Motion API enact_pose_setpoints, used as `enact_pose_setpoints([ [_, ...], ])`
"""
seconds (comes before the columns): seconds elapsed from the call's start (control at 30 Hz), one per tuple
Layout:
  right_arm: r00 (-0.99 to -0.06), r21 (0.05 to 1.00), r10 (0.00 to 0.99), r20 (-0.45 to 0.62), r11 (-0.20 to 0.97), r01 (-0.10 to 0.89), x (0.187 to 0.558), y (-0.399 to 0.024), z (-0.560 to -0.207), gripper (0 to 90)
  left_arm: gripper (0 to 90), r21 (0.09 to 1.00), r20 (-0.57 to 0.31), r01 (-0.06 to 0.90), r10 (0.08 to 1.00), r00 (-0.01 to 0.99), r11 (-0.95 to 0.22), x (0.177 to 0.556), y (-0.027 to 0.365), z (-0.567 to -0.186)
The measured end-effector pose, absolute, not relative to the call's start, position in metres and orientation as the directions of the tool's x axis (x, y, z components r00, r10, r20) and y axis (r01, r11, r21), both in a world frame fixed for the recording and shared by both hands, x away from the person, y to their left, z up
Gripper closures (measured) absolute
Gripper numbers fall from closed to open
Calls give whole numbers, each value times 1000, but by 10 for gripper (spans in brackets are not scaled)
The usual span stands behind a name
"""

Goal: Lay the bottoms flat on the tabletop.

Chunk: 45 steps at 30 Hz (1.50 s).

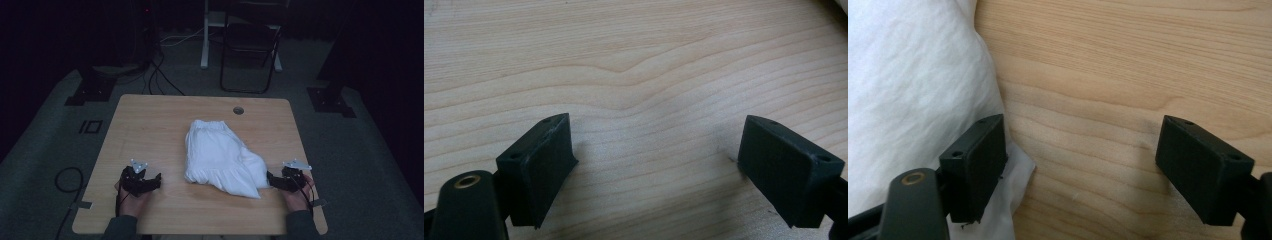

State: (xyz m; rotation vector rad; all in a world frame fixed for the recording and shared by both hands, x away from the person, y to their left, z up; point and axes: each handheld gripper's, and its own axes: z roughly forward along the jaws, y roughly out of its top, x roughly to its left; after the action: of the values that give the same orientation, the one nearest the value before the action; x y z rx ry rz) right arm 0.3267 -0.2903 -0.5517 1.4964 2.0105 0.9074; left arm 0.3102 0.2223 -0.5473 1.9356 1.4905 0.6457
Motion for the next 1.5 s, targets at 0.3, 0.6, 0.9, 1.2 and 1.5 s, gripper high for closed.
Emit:
enact_pose_setpoints([
  [0.3, -297, 742, 955, 15, 189, 644, 327, -290, -552, 193, 151, 716, 16, 674, 969, 248, -184, 310, 222, -547],
  [0.6, -298, 745, 955, 17, 186, 640, 326, -291, -551, 232, 232, 728, 17, 657, 963, 268, -196, 307, 220, -547],
  [0.9, -285, 759, 958, 20, 171, 628, 321, -295, -547, 273, 236, 735, 32, 638, 952, 303, -228, 303, 212, -545],
  [1.2, -288, 781, 957, 21, 164, 603, 314, -295, -539, 287, 236, 737, 50, 626, 944, 327, -256, 300, 205, -543],
  [1.5, -306, 796, 952, 25, 166, 583, 309, -291, -531, 288, 236, 740, 55, 609, 927, 371, -287, 294, 192, -541],
])
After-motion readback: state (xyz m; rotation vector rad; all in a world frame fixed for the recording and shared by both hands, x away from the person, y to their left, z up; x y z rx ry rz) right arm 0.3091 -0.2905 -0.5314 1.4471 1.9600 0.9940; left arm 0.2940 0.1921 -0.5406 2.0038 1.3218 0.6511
